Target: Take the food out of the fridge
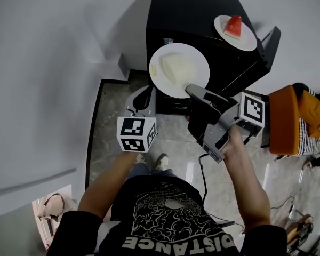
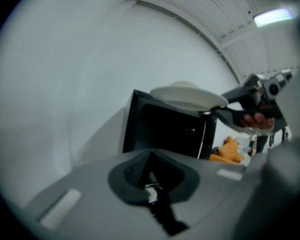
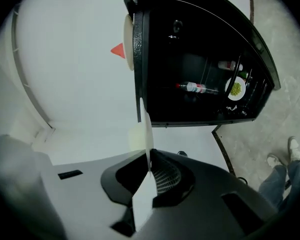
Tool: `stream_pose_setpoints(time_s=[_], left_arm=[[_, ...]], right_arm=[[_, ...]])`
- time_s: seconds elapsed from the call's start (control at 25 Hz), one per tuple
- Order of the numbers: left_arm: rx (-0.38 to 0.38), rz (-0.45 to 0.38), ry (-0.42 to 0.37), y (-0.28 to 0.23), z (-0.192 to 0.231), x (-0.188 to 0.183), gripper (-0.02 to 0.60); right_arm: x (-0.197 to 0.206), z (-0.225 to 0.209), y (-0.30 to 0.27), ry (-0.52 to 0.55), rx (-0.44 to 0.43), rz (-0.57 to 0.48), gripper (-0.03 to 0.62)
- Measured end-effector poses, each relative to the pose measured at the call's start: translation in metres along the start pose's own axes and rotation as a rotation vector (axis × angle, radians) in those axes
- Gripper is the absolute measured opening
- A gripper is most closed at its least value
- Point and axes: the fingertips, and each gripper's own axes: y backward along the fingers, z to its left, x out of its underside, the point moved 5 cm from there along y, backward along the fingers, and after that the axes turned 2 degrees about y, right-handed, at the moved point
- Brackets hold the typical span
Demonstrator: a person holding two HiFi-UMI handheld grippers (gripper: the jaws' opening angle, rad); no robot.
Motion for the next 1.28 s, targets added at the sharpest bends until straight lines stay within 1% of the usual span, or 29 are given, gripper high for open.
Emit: stream_pose_setpoints(time_s=[0.2,0.32,0.44,0.56,0.68,0.92,1.08,1.28], left_arm=[[0.076,-0.008,-0.001,-0.013,-0.004,-0.009,0.002],[0.112,-0.010,-0.003,-0.016,-0.003,-0.012,0.002],[0.154,-0.012,0.000,-0.035,0.006,-0.020,0.002],[0.183,-0.004,0.006,-0.058,0.017,-0.031,0.002],[0.191,-0.007,0.005,-0.058,0.020,-0.033,0.002],[0.186,-0.031,-0.012,-0.030,0.007,-0.029,0.002],[0.185,-0.038,-0.024,-0.016,-0.003,-0.031,0.002],[0.176,-0.048,-0.034,-0.002,-0.007,-0.032,0.002]], right_arm=[[-0.005,0.027,-0.007,0.021,-0.028,-0.038,0.011],[-0.013,0.035,-0.016,0.022,-0.033,-0.078,0.011],[-0.040,0.040,-0.041,0.016,-0.016,-0.132,0.011],[-0.073,0.042,-0.071,-0.011,0.019,-0.170,0.012],[-0.085,0.043,-0.084,-0.037,0.035,-0.192,0.012],[-0.082,0.048,-0.082,-0.057,0.008,-0.240,0.011],[-0.080,0.048,-0.083,-0.090,-0.016,-0.263,0.012],[-0.078,0.051,-0.081,-0.116,-0.045,-0.295,0.012]])
